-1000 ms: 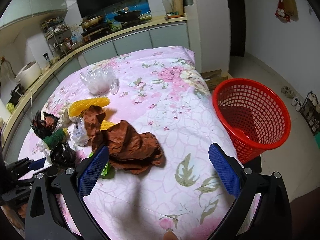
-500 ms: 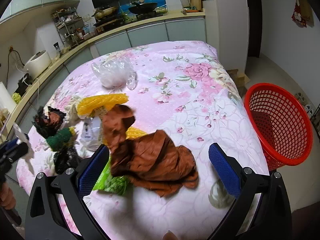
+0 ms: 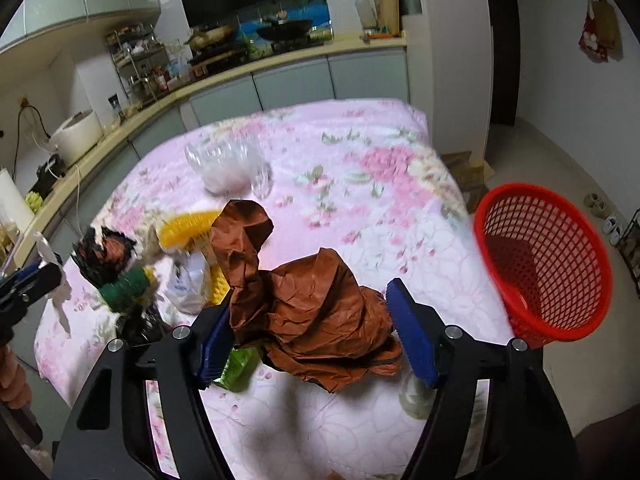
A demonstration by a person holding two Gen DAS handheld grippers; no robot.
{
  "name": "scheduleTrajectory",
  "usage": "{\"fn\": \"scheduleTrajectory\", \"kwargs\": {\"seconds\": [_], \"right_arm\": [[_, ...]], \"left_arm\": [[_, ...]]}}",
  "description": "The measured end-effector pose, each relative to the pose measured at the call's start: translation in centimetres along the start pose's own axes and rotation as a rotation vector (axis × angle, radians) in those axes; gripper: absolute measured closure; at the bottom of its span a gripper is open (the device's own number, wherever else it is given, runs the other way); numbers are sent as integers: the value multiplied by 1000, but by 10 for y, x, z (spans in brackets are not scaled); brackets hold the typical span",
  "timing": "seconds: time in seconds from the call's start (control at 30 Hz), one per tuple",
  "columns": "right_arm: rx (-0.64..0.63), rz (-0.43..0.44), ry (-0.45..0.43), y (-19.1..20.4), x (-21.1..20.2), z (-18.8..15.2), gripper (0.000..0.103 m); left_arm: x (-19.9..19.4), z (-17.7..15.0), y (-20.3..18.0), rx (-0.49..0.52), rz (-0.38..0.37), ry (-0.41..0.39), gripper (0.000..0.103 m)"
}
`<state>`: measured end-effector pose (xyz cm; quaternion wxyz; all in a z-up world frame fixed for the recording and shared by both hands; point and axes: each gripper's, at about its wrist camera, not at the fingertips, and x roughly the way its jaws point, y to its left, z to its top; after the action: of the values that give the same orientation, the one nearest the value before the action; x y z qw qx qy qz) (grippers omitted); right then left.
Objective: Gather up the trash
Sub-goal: 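Grasp the white crumpled tissue with the left tool while the right tool grasps the brown paper bag, then carry tissue and paper bag to the red basket while both tools open to drop them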
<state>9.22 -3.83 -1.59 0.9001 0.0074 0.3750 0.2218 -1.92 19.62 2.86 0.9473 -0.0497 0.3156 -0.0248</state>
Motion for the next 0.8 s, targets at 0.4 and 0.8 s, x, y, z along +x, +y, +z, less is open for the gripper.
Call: {"fn": "scheduleTrajectory", "kwargs": {"seconds": [0.4, 0.8], "right_arm": [[24, 8, -127, -6, -44, 25, 34], [73, -64, -230, -37, -78, 51, 34]], "left_arm": [[-4, 29, -16, 3, 73, -74, 66], [16, 73, -57, 63, 61, -147, 66]]}}
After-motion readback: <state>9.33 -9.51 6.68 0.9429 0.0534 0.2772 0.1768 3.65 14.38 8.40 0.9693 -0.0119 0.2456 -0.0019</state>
